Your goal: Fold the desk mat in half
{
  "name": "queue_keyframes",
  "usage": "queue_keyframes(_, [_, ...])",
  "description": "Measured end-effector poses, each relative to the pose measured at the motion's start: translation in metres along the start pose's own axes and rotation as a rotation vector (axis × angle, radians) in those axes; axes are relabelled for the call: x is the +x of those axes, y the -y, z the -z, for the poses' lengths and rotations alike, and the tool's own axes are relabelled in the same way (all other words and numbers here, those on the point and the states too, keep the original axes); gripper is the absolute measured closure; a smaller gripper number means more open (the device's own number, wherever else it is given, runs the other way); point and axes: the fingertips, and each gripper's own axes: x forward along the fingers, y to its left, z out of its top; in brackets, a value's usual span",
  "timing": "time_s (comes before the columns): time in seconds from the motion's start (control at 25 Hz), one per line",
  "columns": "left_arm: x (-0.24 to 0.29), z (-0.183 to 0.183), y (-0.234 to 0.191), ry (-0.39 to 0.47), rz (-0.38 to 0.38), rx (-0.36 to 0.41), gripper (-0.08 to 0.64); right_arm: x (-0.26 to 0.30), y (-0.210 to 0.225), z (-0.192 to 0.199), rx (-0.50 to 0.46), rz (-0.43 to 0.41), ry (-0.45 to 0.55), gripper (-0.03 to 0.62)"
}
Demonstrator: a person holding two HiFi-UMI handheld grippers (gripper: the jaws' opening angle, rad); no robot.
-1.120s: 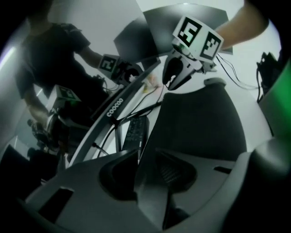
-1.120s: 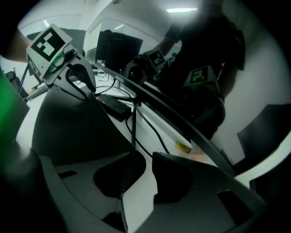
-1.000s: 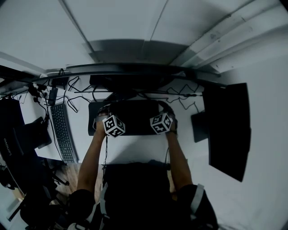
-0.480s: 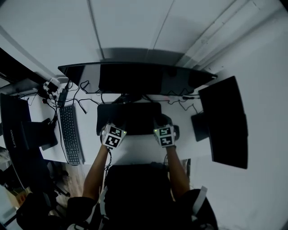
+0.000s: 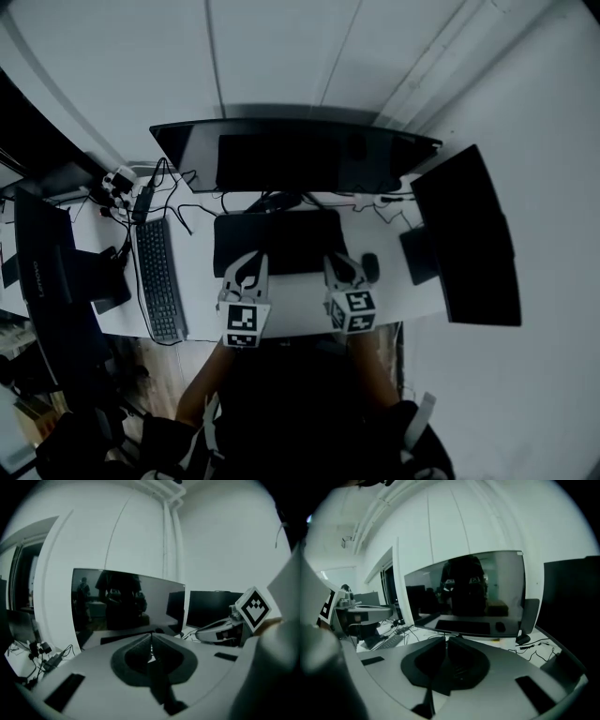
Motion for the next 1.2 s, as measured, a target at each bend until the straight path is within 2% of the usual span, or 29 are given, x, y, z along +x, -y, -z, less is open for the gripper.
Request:
queue_keyframes(0.2, [-0.035, -0.019, 0.006, 0.071, -0.042, -0.031, 0.549, -0.033, -0.014, -0.022, 0.046, 0.008, 0.087, 0.580])
queue_keyframes(0.36, [-0.051, -0.031, 0.016, 0.121, -0.060, -0.075, 0.549, -0.056, -0.017, -0.028, 0.058, 0.009, 0.110, 0.584])
queue_keyframes(0.52, [-0.059, -0.034, 0.023, 0.137, -0.093, -0.081, 0.549, -0.073, -0.016, -0.035, 0.075, -0.009, 0.137, 0.584])
queue_keyframes(0.88, [-0.065, -0.033, 0.042, 0.127, -0.129, -0.076, 0.549, -0.093, -0.017, -0.035, 0.057, -0.054, 0.137, 0.584])
queue_keyframes(1.2, [-0.060, -0.031, 0.057, 0.113, -0.125, -0.056, 0.549, -0.097, -0.018, -0.030, 0.052, -0.094, 0.129, 0.584])
